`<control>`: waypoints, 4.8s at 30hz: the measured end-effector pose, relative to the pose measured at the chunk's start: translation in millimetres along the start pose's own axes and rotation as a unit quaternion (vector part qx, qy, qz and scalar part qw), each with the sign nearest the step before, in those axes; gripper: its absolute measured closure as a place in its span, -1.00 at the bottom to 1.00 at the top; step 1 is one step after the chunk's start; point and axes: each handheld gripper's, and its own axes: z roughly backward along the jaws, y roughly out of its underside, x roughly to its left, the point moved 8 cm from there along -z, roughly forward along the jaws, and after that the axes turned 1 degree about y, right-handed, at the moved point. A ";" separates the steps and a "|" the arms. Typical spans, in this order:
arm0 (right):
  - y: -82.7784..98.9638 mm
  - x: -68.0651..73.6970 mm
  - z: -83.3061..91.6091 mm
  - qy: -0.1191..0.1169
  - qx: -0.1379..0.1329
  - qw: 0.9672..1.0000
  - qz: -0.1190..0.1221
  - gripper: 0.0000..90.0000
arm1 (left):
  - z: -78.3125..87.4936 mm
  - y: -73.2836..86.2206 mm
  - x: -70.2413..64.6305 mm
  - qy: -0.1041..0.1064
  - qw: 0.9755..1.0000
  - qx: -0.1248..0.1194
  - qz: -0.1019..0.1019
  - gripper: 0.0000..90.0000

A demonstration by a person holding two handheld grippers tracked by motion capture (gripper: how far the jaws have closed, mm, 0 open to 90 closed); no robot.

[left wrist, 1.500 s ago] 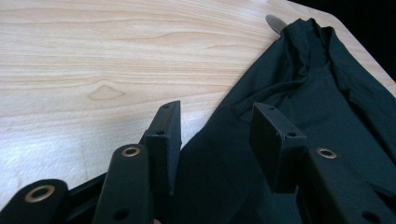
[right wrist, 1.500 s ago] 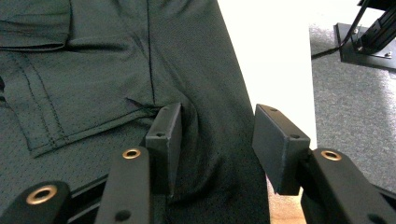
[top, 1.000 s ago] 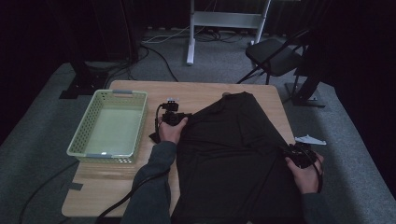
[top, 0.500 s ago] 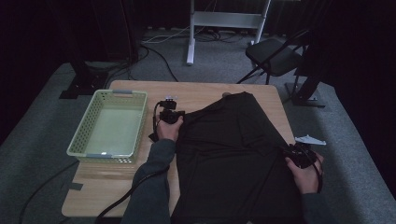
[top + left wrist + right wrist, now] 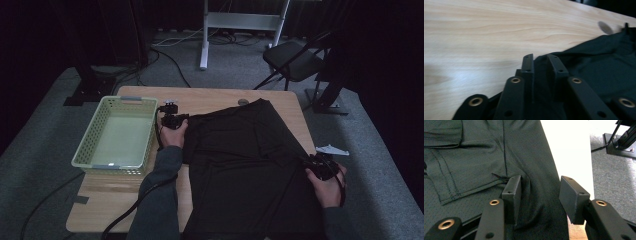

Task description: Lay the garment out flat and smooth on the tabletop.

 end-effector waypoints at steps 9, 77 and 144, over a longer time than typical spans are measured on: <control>0.0 0.0 0.0 0.000 0.000 1.000 0.000 0.16 | -13.4 3.4 -12.4 0.037 0.999 0.022 -0.011 0.55; 14.5 -3.4 16.7 0.005 0.011 1.000 -0.008 0.16 | 51.7 77.8 -7.7 0.022 0.999 0.026 -0.034 0.30; 10.8 10.2 31.9 -0.030 0.006 0.999 0.012 0.20 | 89.1 125.0 -34.0 0.064 0.994 0.044 -0.072 0.58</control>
